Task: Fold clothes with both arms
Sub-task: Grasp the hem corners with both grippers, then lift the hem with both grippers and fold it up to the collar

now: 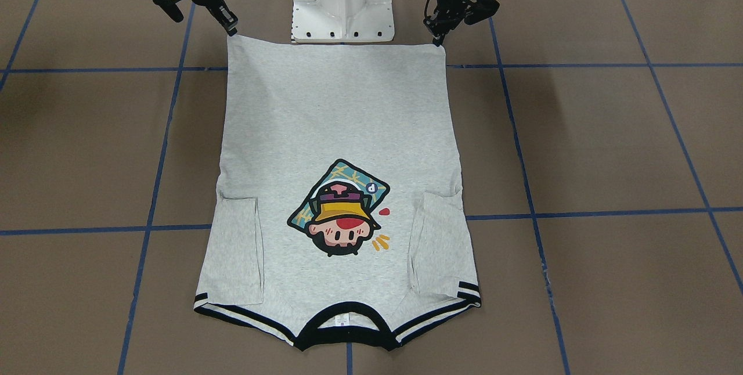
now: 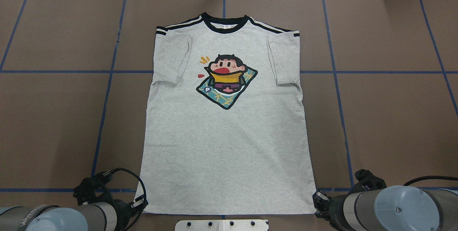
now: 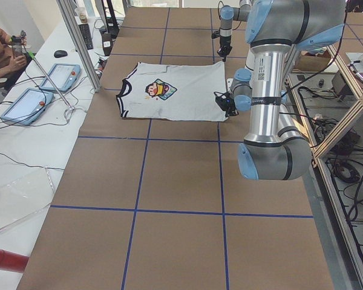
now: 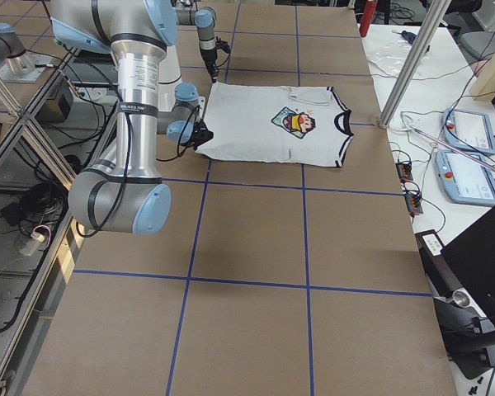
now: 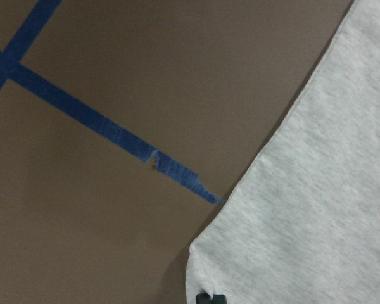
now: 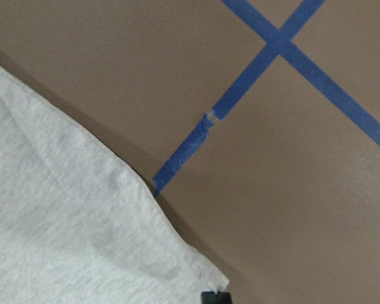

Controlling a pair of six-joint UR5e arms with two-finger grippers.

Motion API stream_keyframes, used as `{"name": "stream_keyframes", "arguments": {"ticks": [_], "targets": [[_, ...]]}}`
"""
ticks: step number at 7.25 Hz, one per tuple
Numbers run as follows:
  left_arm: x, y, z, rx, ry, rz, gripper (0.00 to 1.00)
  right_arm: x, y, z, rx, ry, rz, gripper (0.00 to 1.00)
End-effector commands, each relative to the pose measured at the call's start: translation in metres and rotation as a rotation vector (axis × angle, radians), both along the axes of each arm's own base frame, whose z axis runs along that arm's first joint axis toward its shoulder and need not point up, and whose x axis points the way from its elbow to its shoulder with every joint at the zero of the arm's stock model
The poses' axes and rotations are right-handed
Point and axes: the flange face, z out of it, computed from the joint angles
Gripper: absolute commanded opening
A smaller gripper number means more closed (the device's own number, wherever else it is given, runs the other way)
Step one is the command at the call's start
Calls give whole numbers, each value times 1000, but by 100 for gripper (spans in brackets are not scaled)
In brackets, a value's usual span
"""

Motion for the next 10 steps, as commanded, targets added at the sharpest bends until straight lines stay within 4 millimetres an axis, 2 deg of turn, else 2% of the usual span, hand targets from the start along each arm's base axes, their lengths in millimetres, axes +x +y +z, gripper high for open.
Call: {"name": "stream_keyframes", "arguments": {"ticks": [1, 2, 3, 4, 5, 6, 7, 8, 9, 10], "targets": [[-35, 10, -39, -6, 30, 21, 0, 13, 0, -7, 0, -11, 3, 0], [-55, 17, -66, -13, 68, 37, 0, 31, 2, -16, -1, -27, -1, 0], [-75, 14, -88, -12, 112, 30, 0, 50, 1, -23, -1, -34, 10, 0], [-92, 0, -100, 2, 142, 0, 0, 75, -25, -43, 5, -77, 84, 0], [-113, -37, -106, 78, 114, -15, 0, 94, -53, -51, 13, -94, 167, 0], [-118, -73, -122, 197, 105, -1, 0, 110, -78, -50, 54, -89, 212, 0], [-106, -109, -120, 288, 58, -10, 0, 116, -103, -58, 154, -108, 188, 0], [-89, -163, -121, 341, 5, -57, 0, 115, -146, -60, 159, -79, 204, 0], [-64, -220, -114, 369, -67, -91, 0, 91, -201, -86, 194, -27, 202, 0], [-62, -265, -102, 411, -115, -113, 0, 69, -236, -94, 228, 60, 174, 0]]}}
